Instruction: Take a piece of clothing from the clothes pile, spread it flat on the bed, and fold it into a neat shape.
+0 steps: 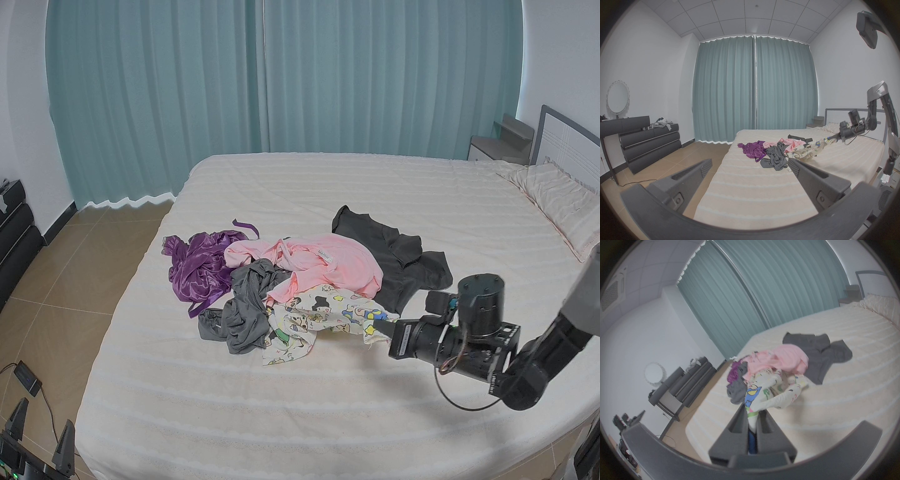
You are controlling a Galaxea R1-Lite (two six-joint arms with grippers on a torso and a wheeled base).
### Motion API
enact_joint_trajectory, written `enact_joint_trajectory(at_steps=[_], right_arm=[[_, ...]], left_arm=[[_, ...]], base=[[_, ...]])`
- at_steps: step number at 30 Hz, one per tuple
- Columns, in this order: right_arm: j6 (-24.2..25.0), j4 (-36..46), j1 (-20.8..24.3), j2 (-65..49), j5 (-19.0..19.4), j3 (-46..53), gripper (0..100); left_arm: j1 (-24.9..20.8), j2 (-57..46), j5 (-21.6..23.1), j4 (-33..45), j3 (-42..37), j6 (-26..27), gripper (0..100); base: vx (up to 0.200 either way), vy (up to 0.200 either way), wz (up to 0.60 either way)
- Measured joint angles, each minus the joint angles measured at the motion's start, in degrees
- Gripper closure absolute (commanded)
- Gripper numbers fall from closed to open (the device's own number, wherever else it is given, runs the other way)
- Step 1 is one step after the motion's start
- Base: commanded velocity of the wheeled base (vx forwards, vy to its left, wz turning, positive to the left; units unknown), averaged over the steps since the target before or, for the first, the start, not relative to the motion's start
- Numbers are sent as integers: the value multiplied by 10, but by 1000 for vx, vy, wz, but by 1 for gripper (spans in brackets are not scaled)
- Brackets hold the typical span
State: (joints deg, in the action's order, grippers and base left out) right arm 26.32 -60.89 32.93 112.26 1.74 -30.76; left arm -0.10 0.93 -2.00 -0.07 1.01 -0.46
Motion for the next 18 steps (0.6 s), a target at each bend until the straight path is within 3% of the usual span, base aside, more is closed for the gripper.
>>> enact_joint_trajectory(at_steps=[13,18], right_arm=[[-4,7,39,-242,3,42,100],[-5,14,52,-297,4,42,100]], left_arm=[[0,0,-2,-3,0,1,0],[-1,9,-1,-22,28,-42,0]], base=[[0,0,0],[0,0,0]])
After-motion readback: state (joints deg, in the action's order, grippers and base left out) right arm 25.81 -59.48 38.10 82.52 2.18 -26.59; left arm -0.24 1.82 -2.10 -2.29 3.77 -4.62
